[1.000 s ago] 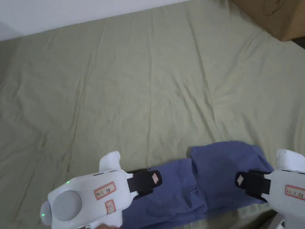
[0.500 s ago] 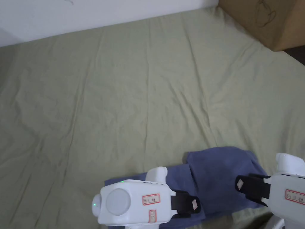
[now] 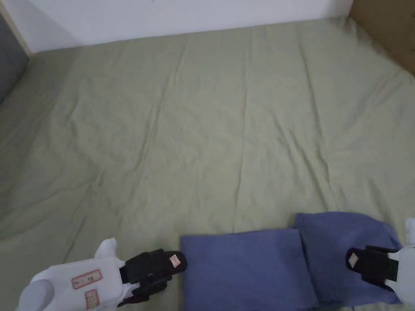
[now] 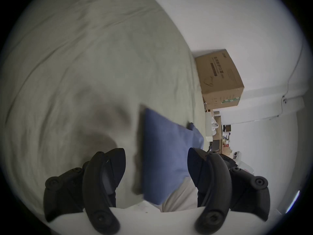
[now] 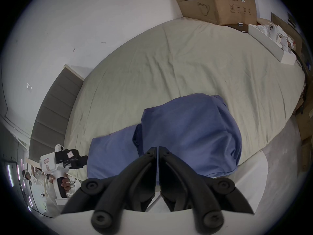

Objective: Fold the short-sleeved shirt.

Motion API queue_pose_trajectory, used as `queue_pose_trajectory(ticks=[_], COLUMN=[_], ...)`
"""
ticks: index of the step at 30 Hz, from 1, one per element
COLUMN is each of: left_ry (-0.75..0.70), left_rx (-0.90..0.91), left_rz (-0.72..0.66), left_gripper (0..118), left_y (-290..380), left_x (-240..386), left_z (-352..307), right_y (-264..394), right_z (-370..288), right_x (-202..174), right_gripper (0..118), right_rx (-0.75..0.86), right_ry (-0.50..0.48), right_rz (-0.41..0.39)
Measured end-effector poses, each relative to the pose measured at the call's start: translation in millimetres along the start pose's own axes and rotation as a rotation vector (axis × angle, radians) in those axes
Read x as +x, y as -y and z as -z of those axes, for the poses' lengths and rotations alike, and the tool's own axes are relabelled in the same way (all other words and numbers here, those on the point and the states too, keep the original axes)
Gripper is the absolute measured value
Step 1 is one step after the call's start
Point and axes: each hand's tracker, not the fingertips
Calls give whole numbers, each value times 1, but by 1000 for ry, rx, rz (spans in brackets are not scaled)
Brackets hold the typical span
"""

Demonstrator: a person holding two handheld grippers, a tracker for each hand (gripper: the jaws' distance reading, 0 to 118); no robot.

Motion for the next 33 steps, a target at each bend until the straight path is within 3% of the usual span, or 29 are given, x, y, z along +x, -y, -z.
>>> queue_pose_trajectory(ticks=[1,4,6,7,8,9,10,17,25,33], left_ry=[-3,224,315,293,163,125,220,235,32,-33], left_rx=[-27,-6,-99,-135,-161,-130,-112,-80,72,170], left_rz=[-25,-81,-162,-213,-197,-113,-102,-122,-97,-19], left_gripper=[80,78,35,22,14,14,14,13,13,13], left_y=[0,6,9,11,12,13,11,-9,-39,-32], left_x=[-6,-12,-20,-22,-20,-18,-14,-29,-74,-9], left_z=[5,24,53,65,75,74,71,15,-100,-144], right_y=[-1,-1,-1,-1,-1,-1,-1,-8,-9,-4], right_z=[1,3,5,6,7,8,8,15,20,22], right_x=[-3,-14,-22,-26,-29,-32,-34,-44,-53,-41], right_gripper=[3,3,3,3,3,3,3,3,3,3], right_rx=[-6,-25,-37,-42,-46,-50,-51,-68,-71,-78], right_ry=[1,-9,-3,0,5,7,6,10,-23,-36], right_rz=[-7,-26,-47,-58,-65,-71,-72,-112,-138,-103])
